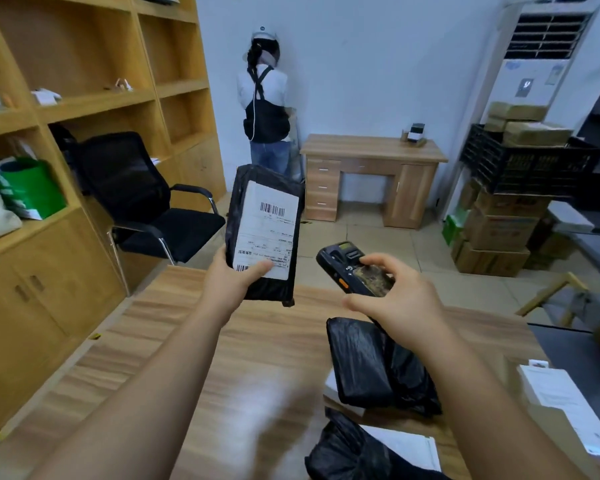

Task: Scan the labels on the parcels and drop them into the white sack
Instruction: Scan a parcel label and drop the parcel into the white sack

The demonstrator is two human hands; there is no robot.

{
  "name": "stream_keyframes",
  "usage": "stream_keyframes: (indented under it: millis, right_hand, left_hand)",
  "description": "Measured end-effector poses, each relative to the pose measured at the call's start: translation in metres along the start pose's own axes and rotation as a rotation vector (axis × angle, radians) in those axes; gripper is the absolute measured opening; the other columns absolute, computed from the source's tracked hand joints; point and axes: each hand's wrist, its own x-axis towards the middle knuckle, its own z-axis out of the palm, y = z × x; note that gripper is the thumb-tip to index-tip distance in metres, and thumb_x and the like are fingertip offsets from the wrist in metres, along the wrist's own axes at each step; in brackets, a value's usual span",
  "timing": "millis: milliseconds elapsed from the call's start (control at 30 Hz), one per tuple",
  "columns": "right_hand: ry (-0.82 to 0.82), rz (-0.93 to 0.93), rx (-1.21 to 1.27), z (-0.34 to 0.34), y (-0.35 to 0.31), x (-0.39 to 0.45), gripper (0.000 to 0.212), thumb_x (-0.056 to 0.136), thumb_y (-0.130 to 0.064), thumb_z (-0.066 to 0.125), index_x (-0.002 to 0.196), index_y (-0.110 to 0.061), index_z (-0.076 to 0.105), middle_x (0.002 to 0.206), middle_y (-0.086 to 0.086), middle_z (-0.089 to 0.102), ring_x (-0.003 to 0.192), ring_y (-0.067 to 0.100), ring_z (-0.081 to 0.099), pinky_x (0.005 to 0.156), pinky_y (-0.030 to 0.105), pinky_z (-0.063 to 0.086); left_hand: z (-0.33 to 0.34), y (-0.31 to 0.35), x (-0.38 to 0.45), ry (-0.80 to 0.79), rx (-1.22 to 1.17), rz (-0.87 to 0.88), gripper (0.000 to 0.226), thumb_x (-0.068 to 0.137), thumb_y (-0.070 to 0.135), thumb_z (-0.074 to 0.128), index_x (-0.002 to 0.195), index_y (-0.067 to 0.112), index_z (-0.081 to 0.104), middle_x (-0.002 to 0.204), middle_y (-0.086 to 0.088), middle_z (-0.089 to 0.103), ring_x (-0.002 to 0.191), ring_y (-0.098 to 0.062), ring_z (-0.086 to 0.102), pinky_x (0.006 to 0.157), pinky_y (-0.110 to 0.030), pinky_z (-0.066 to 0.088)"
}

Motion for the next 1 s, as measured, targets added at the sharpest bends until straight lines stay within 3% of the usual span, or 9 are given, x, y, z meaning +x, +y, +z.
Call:
stream_keyframes:
  millis: [133, 367, 500, 600, 767, 900, 1000]
  right_hand:
    - [0.162, 0.012, -0.077, 0.006, 0.016, -0.007, 0.063, 0.069, -0.041, 0.086, 0.125, -0.041, 0.057, 0.108, -0.015, 0.056, 0.093, 0.003, 0.054, 0.07, 0.016, 0.041]
    - [0.454, 0.237, -0.173, -0.031, 0.072, -0.076, 0.062, 0.068, -0.038, 0.087, 0.124, -0.038, 0.059, 0.112, -0.018, 0.057, 0.103, 0.006, 0.056, 0.087, 0.026, 0.047]
    - [0.626, 0.371, -0.211, -0.078, 0.087, -0.142, 0.059, 0.072, -0.038, 0.086, 0.124, -0.039, 0.058, 0.113, -0.019, 0.057, 0.104, 0.006, 0.057, 0.09, 0.029, 0.05]
    - [0.789, 0.466, -0.195, -0.112, 0.095, -0.201, 0.057, 0.07, -0.042, 0.084, 0.121, -0.042, 0.057, 0.113, -0.019, 0.06, 0.104, 0.007, 0.059, 0.091, 0.034, 0.053]
    - [1.062, 0.589, -0.214, -0.151, 0.105, -0.31, 0.059, 0.07, -0.036, 0.086, 0.123, -0.039, 0.059, 0.115, -0.012, 0.064, 0.104, 0.012, 0.062, 0.093, 0.041, 0.054]
    - [1.219, 0.658, -0.213, -0.167, 0.109, -0.404, 0.058, 0.068, -0.037, 0.087, 0.119, -0.044, 0.059, 0.111, -0.013, 0.065, 0.099, 0.015, 0.065, 0.086, 0.044, 0.057]
    - [1.313, 0.69, -0.215, -0.173, 0.107, -0.477, 0.056, 0.068, -0.034, 0.088, 0.116, -0.046, 0.06, 0.106, -0.014, 0.065, 0.097, 0.017, 0.065, 0.087, 0.045, 0.056]
  left_hand:
    - [0.008, 0.001, 0.015, -0.234, 0.062, -0.055, 0.049, 0.074, 0.028, 0.084, 0.116, 0.021, 0.061, 0.104, 0.007, 0.073, 0.093, -0.012, 0.071, 0.075, -0.028, 0.055]
    - [0.106, -0.01, -0.019, -0.768, -0.098, -0.203, 0.032, 0.087, 0.02, 0.072, 0.118, 0.021, 0.063, 0.108, 0.003, 0.075, 0.099, -0.018, 0.072, 0.087, -0.037, 0.056]
    - [0.175, 0.002, -0.066, -0.928, -0.211, -0.257, 0.024, 0.085, 0.016, 0.071, 0.106, 0.023, 0.065, 0.097, 0.008, 0.077, 0.088, -0.01, 0.073, 0.076, -0.025, 0.058]
    - [0.218, 0.023, -0.109, -1.057, -0.255, -0.296, 0.04, 0.072, 0.028, 0.077, 0.111, 0.022, 0.066, 0.105, 0.004, 0.076, 0.097, -0.015, 0.072, 0.084, -0.032, 0.055]
    - [0.269, 0.06, -0.202, -1.232, -0.272, -0.274, 0.024, 0.082, 0.022, 0.074, 0.105, 0.024, 0.068, 0.096, 0.009, 0.076, 0.09, -0.011, 0.072, 0.077, -0.026, 0.055]
    - [0.289, 0.079, -0.287, -1.359, -0.249, -0.26, 0.054, 0.06, 0.035, 0.081, 0.111, 0.023, 0.068, 0.103, 0.005, 0.076, 0.099, -0.017, 0.071, 0.092, -0.039, 0.052]
    - [0.298, 0.088, -0.36, -1.436, -0.203, -0.262, 0.037, 0.074, 0.029, 0.079, 0.109, 0.027, 0.067, 0.101, 0.007, 0.076, 0.1, -0.017, 0.071, 0.086, -0.036, 0.053]
